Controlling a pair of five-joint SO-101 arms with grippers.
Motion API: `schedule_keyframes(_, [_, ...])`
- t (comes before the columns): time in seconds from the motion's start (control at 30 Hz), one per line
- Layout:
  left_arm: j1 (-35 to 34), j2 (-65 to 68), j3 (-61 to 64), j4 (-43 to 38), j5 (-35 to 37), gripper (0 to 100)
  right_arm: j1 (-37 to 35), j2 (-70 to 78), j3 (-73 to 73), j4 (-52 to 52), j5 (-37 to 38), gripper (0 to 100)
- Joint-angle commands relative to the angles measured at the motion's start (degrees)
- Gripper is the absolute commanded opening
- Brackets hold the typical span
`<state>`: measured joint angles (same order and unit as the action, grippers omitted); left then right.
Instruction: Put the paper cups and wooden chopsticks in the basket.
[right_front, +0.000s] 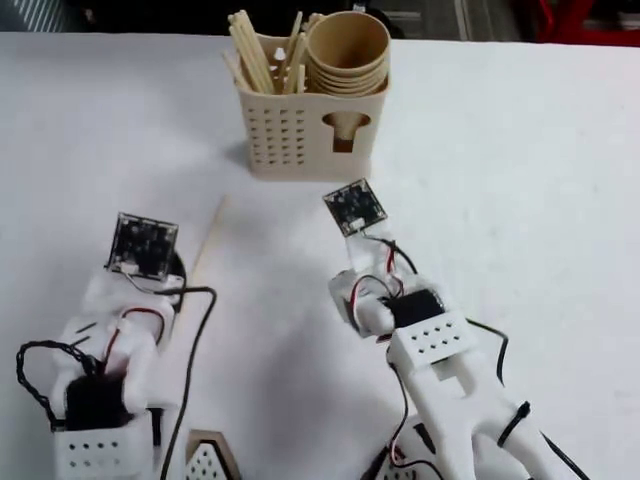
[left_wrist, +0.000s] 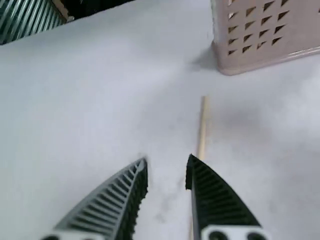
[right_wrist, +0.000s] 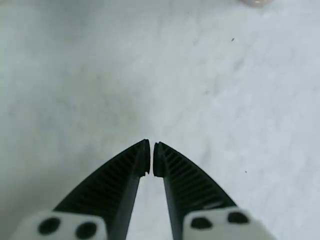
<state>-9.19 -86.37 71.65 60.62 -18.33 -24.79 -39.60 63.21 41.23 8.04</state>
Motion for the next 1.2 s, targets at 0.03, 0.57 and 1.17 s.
schedule_keyframes(0.03, [4.9, 12.3, -11.4, 2.3, -0.4, 14, 0.7, -1.4, -0.1, -1.0, 0.5, 3.1])
schedule_keyframes(0.57, [7.1, 80.0, -45.3, 2.4, -4.7, 14, 0.7, -1.4, -0.1, -1.0, 0.8, 3.1])
schedule_keyframes(1.17, [7.1, 119.2, -79.2, 19.3, -4.4, 13, 0.7, -1.4, 0.0, -0.9, 0.8, 3.1])
